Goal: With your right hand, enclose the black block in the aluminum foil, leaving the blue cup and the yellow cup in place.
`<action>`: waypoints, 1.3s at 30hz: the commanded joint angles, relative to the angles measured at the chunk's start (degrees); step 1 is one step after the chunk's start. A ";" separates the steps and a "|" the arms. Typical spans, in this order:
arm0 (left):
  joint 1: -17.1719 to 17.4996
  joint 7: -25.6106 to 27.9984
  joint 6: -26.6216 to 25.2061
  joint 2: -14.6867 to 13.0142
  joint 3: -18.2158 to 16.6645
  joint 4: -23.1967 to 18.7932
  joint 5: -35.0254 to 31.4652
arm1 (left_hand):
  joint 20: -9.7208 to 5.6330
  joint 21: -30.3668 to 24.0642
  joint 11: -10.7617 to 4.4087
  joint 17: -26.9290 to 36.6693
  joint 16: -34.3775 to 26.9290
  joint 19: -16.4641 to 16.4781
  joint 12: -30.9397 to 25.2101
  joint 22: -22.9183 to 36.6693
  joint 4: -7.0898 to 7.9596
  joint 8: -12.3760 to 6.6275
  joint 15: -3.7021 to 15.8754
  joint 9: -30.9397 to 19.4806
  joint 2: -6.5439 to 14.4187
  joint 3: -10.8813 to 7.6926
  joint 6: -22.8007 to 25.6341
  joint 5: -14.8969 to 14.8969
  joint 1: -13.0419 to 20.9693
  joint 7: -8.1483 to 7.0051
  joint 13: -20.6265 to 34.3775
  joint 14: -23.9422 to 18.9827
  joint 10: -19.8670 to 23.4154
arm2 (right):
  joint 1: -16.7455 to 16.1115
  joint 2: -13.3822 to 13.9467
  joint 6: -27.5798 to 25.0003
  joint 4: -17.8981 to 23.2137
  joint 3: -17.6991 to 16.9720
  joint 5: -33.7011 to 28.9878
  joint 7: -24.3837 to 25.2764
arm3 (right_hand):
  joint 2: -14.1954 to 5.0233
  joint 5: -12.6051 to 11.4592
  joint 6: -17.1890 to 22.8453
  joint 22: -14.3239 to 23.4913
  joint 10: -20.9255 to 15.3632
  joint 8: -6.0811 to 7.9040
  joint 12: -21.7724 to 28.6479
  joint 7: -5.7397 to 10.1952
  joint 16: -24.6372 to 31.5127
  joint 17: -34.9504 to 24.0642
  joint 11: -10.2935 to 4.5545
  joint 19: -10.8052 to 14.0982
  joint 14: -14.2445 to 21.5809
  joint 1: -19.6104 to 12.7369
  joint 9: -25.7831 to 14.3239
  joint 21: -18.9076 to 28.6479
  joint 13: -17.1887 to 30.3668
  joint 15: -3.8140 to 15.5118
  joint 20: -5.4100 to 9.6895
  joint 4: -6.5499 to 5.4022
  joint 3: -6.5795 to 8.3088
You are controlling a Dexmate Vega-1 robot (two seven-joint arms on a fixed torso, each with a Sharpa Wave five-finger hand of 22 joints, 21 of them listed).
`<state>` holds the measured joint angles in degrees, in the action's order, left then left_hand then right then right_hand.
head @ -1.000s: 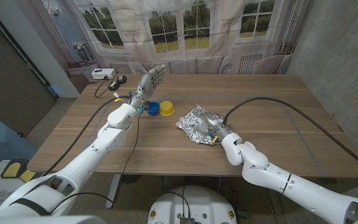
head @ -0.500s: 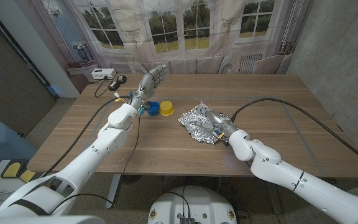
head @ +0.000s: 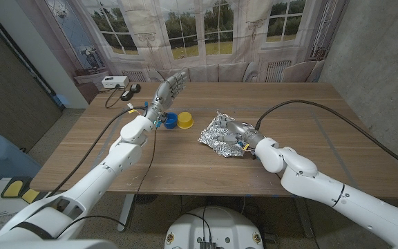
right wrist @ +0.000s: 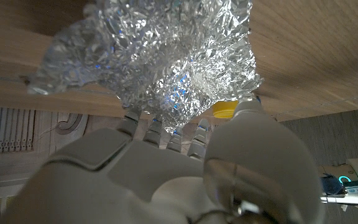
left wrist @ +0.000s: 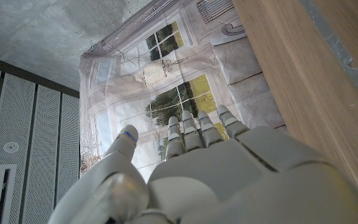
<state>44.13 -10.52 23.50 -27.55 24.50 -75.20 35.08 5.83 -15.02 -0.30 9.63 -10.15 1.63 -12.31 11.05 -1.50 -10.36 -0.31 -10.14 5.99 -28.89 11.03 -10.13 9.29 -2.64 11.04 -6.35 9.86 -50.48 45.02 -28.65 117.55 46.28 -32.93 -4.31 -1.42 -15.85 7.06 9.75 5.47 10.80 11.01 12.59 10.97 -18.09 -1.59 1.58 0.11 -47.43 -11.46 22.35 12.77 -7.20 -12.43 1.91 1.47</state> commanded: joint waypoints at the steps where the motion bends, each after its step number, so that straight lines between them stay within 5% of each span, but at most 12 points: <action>1: 0.17 -0.55 0.47 0.03 -0.57 0.57 0.81 | 0.58 0.25 0.06 0.07 -0.17 -0.01 0.09 0.27 0.11 -0.18 0.05 -0.08 0.24 -0.45 0.12 -0.43 -0.35 -0.45 0.18 0.12 -0.14 | 3.82 -0.58 -3.96 1.43 4.29 -7.75 -7.98 | -0.54 0.28 -1.96 0.02 2.33 0.18 0.00 0.17 -0.47 1.38 3.74 -3.54 -5.29 -0.22 -0.07 -3.93 -0.37 -3.32 -0.30 0.75 0.01; 2: 0.17 -0.83 0.39 0.09 -0.63 0.65 1.17 | 0.62 0.24 0.04 0.07 -0.18 0.03 0.08 0.27 0.11 -0.18 -0.01 -0.08 0.25 -0.45 0.12 -0.43 -0.35 -0.48 0.19 0.10 -0.10 | 3.49 -0.60 -3.10 1.18 3.81 -7.21 -7.16 | -0.59 0.24 -2.19 0.00 2.36 0.19 0.11 0.17 -0.61 1.62 3.75 -4.44 -6.55 0.03 -0.06 -4.78 -0.46 -3.58 -0.30 0.73 -0.07; 3: 0.17 -0.75 0.31 0.12 -0.65 0.73 1.21 | 0.64 0.24 0.03 0.07 -0.19 0.04 0.07 0.27 0.11 -0.17 -0.01 -0.08 0.25 -0.46 0.10 -0.43 -0.35 -0.47 0.19 0.05 -0.08 | 3.05 -0.64 -2.39 0.94 3.44 -7.19 -5.78 | -1.02 0.07 -2.69 -0.01 2.11 0.32 0.39 0.19 -0.15 2.37 -2.36 -7.51 -9.00 1.14 -0.06 -7.79 -0.83 -2.62 -0.26 0.47 -0.31; 6: 0.08 -1.13 0.06 0.18 -0.68 1.06 1.62 | 0.68 0.24 -0.02 0.07 -0.23 0.08 0.06 0.28 0.11 -0.17 0.04 -0.08 0.28 -0.48 0.09 -0.44 -0.36 -0.38 0.19 -0.06 -0.04 | 1.37 -0.43 1.14 0.37 1.36 -4.88 -1.66 | -1.21 -0.10 -3.69 0.02 3.76 0.26 0.13 0.20 -0.17 3.23 -7.48 -10.58 -12.50 2.32 -0.01 -10.72 -0.98 -2.14 -0.25 0.31 -0.70; 8: 0.06 -1.20 0.03 0.22 -0.70 1.15 1.71 | 0.67 0.23 -0.08 0.07 -0.24 0.12 0.08 0.28 0.12 -0.18 0.03 -0.08 0.30 -0.49 0.11 -0.44 -0.36 -0.42 0.19 -0.09 -0.08 | 0.55 -0.40 2.70 -0.09 0.72 -4.83 0.78 | -1.29 -0.18 -4.73 0.06 6.20 0.03 -0.45 0.19 -0.22 3.72 -9.01 -11.71 -14.24 2.61 0.08 -11.53 -1.06 -1.77 -0.26 0.43 -0.78; 14: -0.38 -1.56 -0.25 0.45 -0.50 1.75 1.76 | 0.81 0.23 -0.10 0.07 -0.26 0.21 0.13 0.28 0.13 -0.19 0.10 -0.08 0.38 -0.55 0.10 -0.46 -0.38 -0.50 0.19 -0.21 -0.19 | -2.97 1.10 11.75 -1.01 -4.27 -0.01 10.14 | -2.77 0.08 -7.24 0.23 5.66 0.08 0.79 0.16 1.34 4.42 -7.51 -12.43 -12.87 2.08 0.04 -11.62 -1.20 -0.78 -0.12 1.07 0.22; 17: -0.65 -1.83 -0.23 0.65 -0.35 2.13 1.75 | 0.82 0.25 -0.14 0.07 -0.23 0.18 0.16 0.28 0.14 -0.18 0.10 -0.08 0.40 -0.56 0.06 -0.47 -0.40 -0.50 0.19 -0.16 -0.24 | -3.92 2.45 13.46 0.63 -6.24 0.96 10.70 | -6.95 3.03 2.30 0.83 -4.84 3.07 3.21 0.04 4.54 5.93 -7.10 -1.01 -2.59 -1.43 -0.19 -8.50 -1.29 3.92 0.06 5.32 6.28; 19: -0.81 -2.08 -0.11 0.86 -0.28 2.47 1.83 | 0.84 0.27 0.00 0.08 -0.21 0.18 0.18 0.28 0.15 -0.15 0.08 -0.08 0.40 -0.57 -0.01 -0.47 -0.42 -0.57 0.19 -0.14 -0.28 | -3.56 3.32 10.96 2.67 -6.16 -1.62 8.15 | -7.75 -0.75 6.24 0.98 -9.12 3.52 3.70 0.06 6.10 6.00 -6.19 6.93 3.64 -4.57 -0.23 -6.74 -0.88 6.41 0.03 7.68 11.31; 30: -0.83 -2.04 -0.24 1.69 -0.18 3.04 2.30 | 0.91 0.33 -0.08 0.10 -0.17 0.15 0.19 0.29 0.22 -0.13 0.10 -0.08 0.33 -0.52 -0.12 -0.48 -0.59 -0.59 0.19 -0.07 -0.31 | -0.16 5.18 5.61 5.89 -4.43 -10.28 -4.64 | -4.88 -11.30 9.62 1.04 -15.26 4.05 6.09 0.04 7.01 5.02 -5.95 16.17 10.80 -10.33 -1.04 -5.08 0.86 9.28 0.32 8.46 18.64; 32: -0.78 -1.81 -0.36 1.70 -0.10 2.81 2.13 | 0.93 0.36 -0.11 0.10 -0.16 0.09 0.21 0.30 0.24 -0.12 0.10 -0.08 0.31 -0.51 -0.15 -0.48 -0.63 -0.64 0.19 -0.05 -0.36 | -0.25 5.14 6.29 5.70 -4.25 -11.97 -3.89 | -3.11 -13.67 11.60 1.05 -18.54 4.43 8.06 0.03 7.46 4.61 -6.20 21.12 14.85 -13.41 -1.06 -3.67 1.75 11.25 1.00 8.74 21.34; 34: -0.64 -1.32 -0.43 1.69 -0.09 2.42 1.91 | 0.94 0.37 -0.05 0.10 -0.16 0.07 0.23 0.30 0.25 -0.12 0.10 -0.08 0.31 -0.51 -0.16 -0.49 -0.65 -0.64 0.19 -0.05 -0.39 | -0.51 5.35 7.83 5.37 -4.24 -13.38 -2.41 | -0.22 -14.66 17.34 0.78 -21.67 5.97 10.31 -0.01 7.37 3.47 -5.87 26.86 18.47 -15.35 -1.10 -2.22 2.93 12.70 5.26 8.14 24.02; 39: -0.43 -0.41 -1.10 1.56 0.08 1.50 1.49 | 0.79 0.41 -0.03 0.11 -0.12 0.04 0.23 0.30 0.29 -0.10 0.22 -0.08 0.27 -0.48 -0.25 -0.49 -0.74 -0.66 0.20 0.06 -0.41 | -1.91 5.33 12.21 4.16 -5.70 -12.60 1.64 | 0.75 -12.73 24.80 1.21 -30.11 7.22 15.93 -1.51 9.90 -1.67 -4.81 34.80 29.12 -16.84 -0.62 1.37 5.35 16.97 15.02 8.02 28.44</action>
<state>43.39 -12.38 23.21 -26.09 24.29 -72.53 37.21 6.45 -14.80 -0.30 9.63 -10.15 1.83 -12.13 11.05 -1.26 -10.36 -0.31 -10.14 6.29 -29.14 10.61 -10.46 8.99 -3.07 11.04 -6.35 9.86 -51.41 49.65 -21.16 122.27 41.88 -42.62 -5.35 -1.03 -29.54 28.22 10.62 -20.93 17.28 24.39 12.31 19.47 -17.16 -6.91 32.77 24.33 -63.30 -12.27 21.85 16.93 2.41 -0.88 9.81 27.76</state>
